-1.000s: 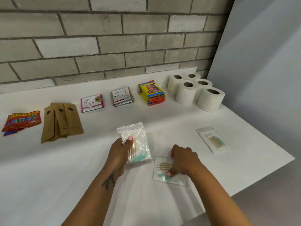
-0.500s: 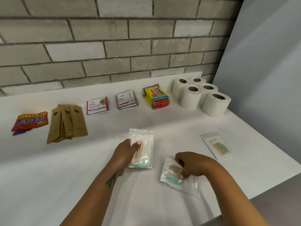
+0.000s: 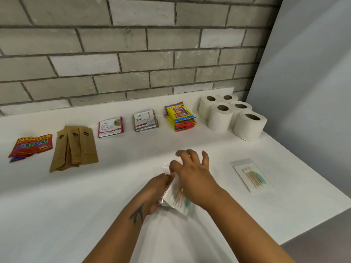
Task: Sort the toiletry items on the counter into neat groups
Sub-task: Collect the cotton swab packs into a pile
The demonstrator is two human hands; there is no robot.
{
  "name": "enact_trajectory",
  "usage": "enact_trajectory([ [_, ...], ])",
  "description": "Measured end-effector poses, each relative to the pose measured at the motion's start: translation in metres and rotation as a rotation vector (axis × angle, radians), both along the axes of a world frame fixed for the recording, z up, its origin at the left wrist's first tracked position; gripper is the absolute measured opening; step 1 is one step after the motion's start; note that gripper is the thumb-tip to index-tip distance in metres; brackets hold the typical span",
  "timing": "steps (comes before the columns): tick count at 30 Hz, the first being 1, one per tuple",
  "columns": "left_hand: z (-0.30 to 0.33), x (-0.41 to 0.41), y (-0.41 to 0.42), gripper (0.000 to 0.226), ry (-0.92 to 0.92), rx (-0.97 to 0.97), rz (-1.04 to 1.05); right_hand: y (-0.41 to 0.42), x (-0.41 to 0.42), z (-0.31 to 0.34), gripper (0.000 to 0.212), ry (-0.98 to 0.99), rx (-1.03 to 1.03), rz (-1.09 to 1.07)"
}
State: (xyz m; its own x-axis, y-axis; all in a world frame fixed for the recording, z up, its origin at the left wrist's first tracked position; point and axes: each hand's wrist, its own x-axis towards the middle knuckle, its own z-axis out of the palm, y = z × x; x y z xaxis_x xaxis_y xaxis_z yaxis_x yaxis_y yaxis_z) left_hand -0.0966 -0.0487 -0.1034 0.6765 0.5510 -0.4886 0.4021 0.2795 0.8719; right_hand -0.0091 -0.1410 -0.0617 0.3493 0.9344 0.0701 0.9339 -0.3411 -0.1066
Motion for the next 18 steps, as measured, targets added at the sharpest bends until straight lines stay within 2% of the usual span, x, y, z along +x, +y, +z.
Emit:
enact_trajectory([
  [3, -0.003, 0.002, 0.0, 0.04, -0.043, -0.229, 0.039, -0.007, 0.012, -0.007, 0.081, 0.198, 0.105, -0.205],
  [5, -0.005, 0.005, -0.001, 0.051, -0.114, -0.318, -0.04, -0.013, 0.021, -0.007, 0.087, 0.346, 0.161, -0.311],
  [8, -0.009, 0.013, -0.007, 0.051, -0.19, -0.287, -0.093, -0.023, 0.04, -0.013, 0.078, 0.501, 0.231, -0.414],
  [10, -0.01, 0.019, -0.011, 0.046, -0.234, -0.295, -0.079, -0.034, 0.06, -0.021, 0.053, 0.669, 0.344, -0.509],
  [11, -0.01, 0.021, -0.012, 0.042, -0.248, -0.286, -0.069, -0.04, 0.072, -0.026, 0.042, 0.668, 0.399, -0.589],
  [13, -0.012, 0.026, -0.013, 0.032, -0.241, -0.226, -0.032, -0.055, 0.1, -0.039, 0.035, 0.485, 0.367, -0.829],
  [15, -0.013, 0.029, -0.014, 0.022, -0.246, -0.173, -0.005, -0.069, 0.121, -0.049, 0.043, 0.353, 0.197, -1.055],
  [18, -0.012, 0.032, -0.016, 0.015, -0.282, -0.137, 0.026, -0.079, 0.138, -0.061, 0.055, 0.337, 0.044, -1.176],
])
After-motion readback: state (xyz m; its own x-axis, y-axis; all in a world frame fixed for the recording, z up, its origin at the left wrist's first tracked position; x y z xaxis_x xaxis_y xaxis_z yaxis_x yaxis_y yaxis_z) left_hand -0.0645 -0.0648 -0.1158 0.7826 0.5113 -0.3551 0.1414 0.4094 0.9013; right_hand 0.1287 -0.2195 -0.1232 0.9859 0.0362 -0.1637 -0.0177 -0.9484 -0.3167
